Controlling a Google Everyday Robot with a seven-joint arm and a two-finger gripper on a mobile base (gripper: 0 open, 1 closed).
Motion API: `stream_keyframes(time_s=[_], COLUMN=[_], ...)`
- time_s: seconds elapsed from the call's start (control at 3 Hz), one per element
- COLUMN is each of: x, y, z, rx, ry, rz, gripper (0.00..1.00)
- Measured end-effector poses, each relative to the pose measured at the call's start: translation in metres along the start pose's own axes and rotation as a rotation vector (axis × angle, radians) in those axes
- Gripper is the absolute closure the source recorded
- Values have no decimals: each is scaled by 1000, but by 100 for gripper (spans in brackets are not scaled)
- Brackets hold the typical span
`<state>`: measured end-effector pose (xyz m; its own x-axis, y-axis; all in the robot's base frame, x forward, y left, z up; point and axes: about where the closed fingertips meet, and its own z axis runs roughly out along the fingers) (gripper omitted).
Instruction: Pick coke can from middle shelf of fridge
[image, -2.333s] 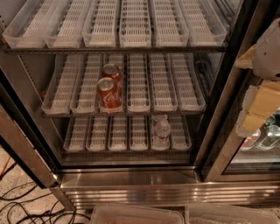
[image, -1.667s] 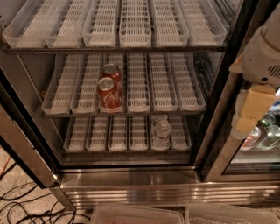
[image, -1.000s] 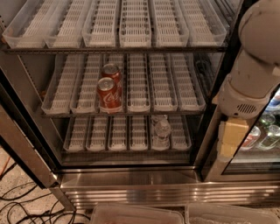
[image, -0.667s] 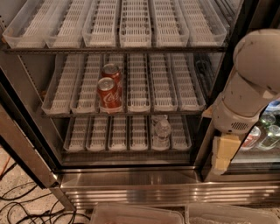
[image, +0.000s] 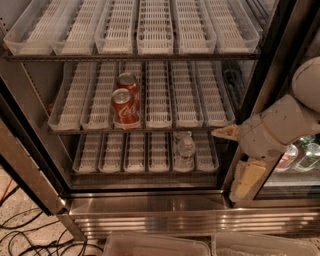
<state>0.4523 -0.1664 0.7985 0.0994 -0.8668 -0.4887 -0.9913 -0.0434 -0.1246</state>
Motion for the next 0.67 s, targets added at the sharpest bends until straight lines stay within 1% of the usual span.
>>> stream_keyframes(time_s=[0.33, 0.67], x=[-37, -44], y=[-6, -6], z=[7, 8], rx=[27, 27], ry=[-135, -150], rz=[-95, -111], gripper=[0, 0])
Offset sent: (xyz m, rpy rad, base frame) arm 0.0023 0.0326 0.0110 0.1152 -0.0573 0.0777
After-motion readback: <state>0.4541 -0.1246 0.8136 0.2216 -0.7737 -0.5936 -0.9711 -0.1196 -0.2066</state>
